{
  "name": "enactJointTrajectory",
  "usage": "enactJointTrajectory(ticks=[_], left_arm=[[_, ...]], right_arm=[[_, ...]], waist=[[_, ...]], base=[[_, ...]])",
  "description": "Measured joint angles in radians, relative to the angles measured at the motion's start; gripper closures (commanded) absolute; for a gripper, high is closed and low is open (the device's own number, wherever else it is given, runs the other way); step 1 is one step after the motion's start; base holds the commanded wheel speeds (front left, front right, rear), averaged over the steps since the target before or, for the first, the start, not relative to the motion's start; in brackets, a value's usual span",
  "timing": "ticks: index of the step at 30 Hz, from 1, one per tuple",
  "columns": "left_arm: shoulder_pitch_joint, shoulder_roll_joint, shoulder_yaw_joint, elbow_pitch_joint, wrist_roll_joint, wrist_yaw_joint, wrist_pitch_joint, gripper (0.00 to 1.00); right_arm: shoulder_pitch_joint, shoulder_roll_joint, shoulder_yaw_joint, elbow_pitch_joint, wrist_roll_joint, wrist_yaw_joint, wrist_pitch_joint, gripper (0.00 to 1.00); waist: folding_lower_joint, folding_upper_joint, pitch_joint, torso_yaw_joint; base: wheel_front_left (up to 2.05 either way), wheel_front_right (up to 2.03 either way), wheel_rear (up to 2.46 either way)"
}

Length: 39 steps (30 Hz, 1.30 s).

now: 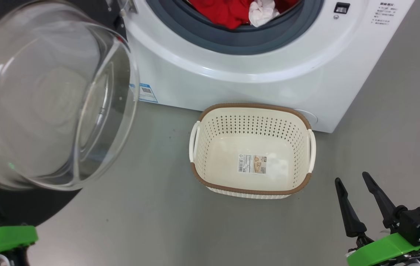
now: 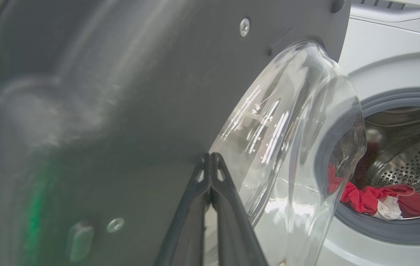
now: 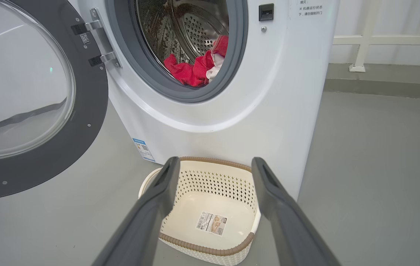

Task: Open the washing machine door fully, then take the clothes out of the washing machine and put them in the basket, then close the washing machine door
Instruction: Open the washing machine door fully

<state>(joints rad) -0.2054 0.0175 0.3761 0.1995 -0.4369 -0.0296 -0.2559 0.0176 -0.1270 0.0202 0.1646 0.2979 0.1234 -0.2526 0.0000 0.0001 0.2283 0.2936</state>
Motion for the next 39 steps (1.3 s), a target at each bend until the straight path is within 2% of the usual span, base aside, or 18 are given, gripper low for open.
enactJointTrajectory(ticks=[23, 32, 39], left_arm=[[-0.202, -0.010, 0.344, 0.137, 0.188, -0.086, -0.001, 1.00], [-0.226, -0.008, 0.373, 0.185, 0.237, -0.096, -0.002, 1.00], [-0.216, -0.008, 0.325, 0.194, 0.232, -0.096, -0.002, 1.00]], right_arm=[[-0.019, -0.018, 0.019, -0.006, 0.001, 0.000, 0.000, 0.00], [-0.020, -0.019, 0.024, -0.006, 0.001, 0.000, 0.000, 0.00], [-0.020, -0.017, 0.024, -0.006, 0.001, 0.000, 0.000, 0.00]], waist=[[0.0000, 0.0000, 0.051, -0.044], [0.0001, 0.0000, 0.041, -0.050], [0.0000, 0.0000, 0.024, -0.051]], base=[[0.00, 0.00, 0.00], [0.00, 0.00, 0.00], [0.00, 0.00, 0.00]])
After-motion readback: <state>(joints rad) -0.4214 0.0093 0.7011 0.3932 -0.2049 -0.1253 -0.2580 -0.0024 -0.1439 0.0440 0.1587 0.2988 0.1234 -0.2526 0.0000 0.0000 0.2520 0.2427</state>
